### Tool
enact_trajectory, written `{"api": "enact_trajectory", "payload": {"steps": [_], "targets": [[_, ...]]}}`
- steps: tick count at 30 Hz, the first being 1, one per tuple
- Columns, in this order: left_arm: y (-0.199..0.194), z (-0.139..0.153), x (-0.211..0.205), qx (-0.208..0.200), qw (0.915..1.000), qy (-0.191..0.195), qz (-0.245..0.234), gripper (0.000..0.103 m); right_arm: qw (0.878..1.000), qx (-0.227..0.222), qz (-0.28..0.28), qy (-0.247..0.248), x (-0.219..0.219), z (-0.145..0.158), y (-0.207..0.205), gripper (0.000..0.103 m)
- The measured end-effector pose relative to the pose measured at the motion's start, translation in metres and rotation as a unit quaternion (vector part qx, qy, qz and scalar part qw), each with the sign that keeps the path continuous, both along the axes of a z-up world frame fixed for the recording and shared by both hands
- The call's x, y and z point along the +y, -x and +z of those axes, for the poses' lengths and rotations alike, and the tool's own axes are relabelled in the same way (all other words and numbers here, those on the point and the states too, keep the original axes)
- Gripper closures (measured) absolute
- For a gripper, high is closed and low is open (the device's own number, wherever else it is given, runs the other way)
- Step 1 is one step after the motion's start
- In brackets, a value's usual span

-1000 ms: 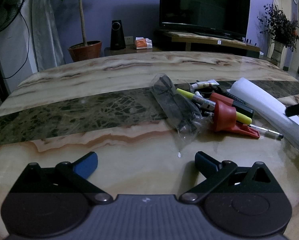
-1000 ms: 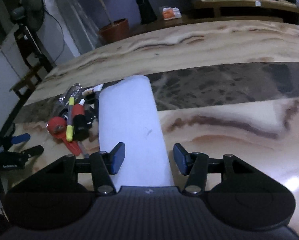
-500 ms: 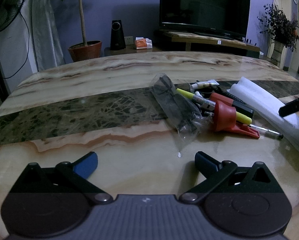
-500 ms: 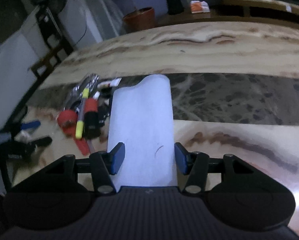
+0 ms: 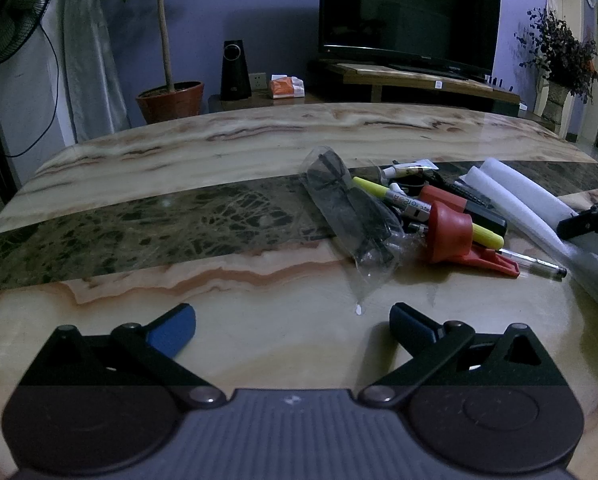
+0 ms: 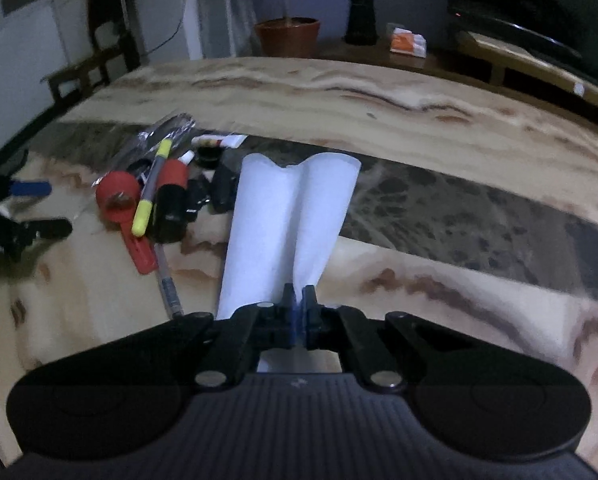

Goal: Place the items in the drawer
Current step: 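Lift the pinched tissue with the right gripper and turn toward the drawer, then carry the tissue with the right gripper down into the open drawer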

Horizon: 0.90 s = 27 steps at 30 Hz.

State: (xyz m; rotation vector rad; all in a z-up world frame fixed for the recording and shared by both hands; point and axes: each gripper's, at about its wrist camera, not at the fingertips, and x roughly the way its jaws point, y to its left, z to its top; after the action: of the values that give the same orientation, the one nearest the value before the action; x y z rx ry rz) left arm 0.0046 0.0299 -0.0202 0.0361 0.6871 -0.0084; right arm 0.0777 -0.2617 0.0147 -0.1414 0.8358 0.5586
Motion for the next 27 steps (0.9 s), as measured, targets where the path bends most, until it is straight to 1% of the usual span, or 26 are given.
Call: {"api": "enact_trajectory", "payload": {"steps": [5, 10, 14, 17, 22, 25, 27], "targets": [[0.0, 0.0, 0.0, 0.0, 1.0, 0.0, 0.0, 0.0, 0.996, 0.001, -0.037, -0.08, -0.024, 0.011, 0.003, 0.1], [0.0, 0.0, 0.0, 0.0, 1.0, 0.0, 0.0, 0.0, 0.986, -0.004, -0.068, -0.154, -0.053, 0.026, 0.01, 0.1], [0.0, 0.0, 0.0, 0.0, 1.0, 0.0, 0.0, 0.0, 0.977, -0.016, -0.068, -0.201, -0.071, 0.038, 0.023, 0.1], [0.0, 0.0, 0.0, 0.0, 1.0, 0.0, 0.0, 0.0, 0.974, -0.038, -0.046, -0.218, -0.077, 0.053, 0.042, 0.1], [0.0, 0.0, 0.0, 0.0, 1.0, 0.0, 0.0, 0.0, 0.968, -0.067, 0.008, -0.242, -0.084, 0.073, 0.078, 0.1], [0.0, 0.0, 0.0, 0.0, 1.0, 0.0, 0.0, 0.0, 0.965, -0.08, 0.055, -0.244, -0.085, 0.081, 0.101, 0.1], [0.0, 0.0, 0.0, 0.0, 1.0, 0.0, 0.0, 0.0, 0.961, -0.085, 0.103, -0.243, -0.084, 0.084, 0.119, 0.1]]}}
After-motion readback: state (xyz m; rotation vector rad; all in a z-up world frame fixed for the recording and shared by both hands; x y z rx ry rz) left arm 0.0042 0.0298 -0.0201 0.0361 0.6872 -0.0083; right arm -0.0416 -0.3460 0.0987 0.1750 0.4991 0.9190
